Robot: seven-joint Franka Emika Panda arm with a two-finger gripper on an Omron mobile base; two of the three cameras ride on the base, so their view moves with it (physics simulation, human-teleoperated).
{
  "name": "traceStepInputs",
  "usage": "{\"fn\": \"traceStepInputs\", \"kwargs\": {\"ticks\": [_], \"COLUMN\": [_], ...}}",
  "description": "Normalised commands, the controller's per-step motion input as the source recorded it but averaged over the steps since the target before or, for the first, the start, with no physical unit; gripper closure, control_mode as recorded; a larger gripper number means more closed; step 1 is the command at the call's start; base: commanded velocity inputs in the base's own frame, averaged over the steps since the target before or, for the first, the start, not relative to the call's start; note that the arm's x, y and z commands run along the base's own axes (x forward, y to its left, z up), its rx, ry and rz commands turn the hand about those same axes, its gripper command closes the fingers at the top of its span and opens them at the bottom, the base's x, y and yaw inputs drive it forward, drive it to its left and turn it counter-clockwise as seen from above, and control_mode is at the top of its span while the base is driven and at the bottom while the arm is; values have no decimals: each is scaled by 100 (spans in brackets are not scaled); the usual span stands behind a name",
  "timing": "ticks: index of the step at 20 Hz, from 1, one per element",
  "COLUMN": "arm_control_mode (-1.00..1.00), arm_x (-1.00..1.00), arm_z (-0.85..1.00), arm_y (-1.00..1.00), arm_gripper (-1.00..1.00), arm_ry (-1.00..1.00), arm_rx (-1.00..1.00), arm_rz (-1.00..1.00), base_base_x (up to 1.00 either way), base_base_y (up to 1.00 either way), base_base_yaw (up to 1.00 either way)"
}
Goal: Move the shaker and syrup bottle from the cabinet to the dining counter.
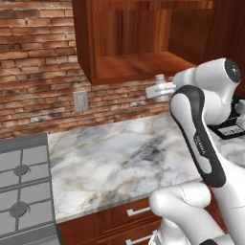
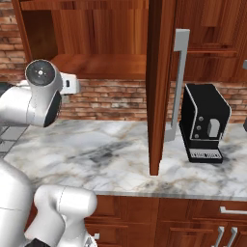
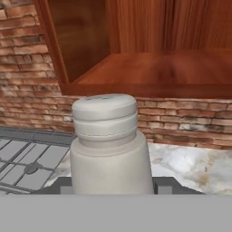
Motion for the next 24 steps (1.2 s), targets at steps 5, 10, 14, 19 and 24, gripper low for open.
{"fn": "traceStepInputs", "kwargs": {"ticks": [5,10,14,19,24], "arm_control_mode": [-100,-100,-100,-100,-100], "arm_x": [-80,-62,-26,0,-1], "arm_z": [-20,-21,-12,0,0], "arm_y": [-3,0,-2,0,0], "arm_gripper": [100,100,100,100,100], "arm_ry": [0,-1,0,0,0], "arm_rx": [5,1,1,0,0], "arm_rz": [-8,-8,-4,0,0], "base_base_x": [0,0,0,0,0], "base_base_y": [0,0,0,0,0], "base_base_yaw": [0,0,0,0,0]}}
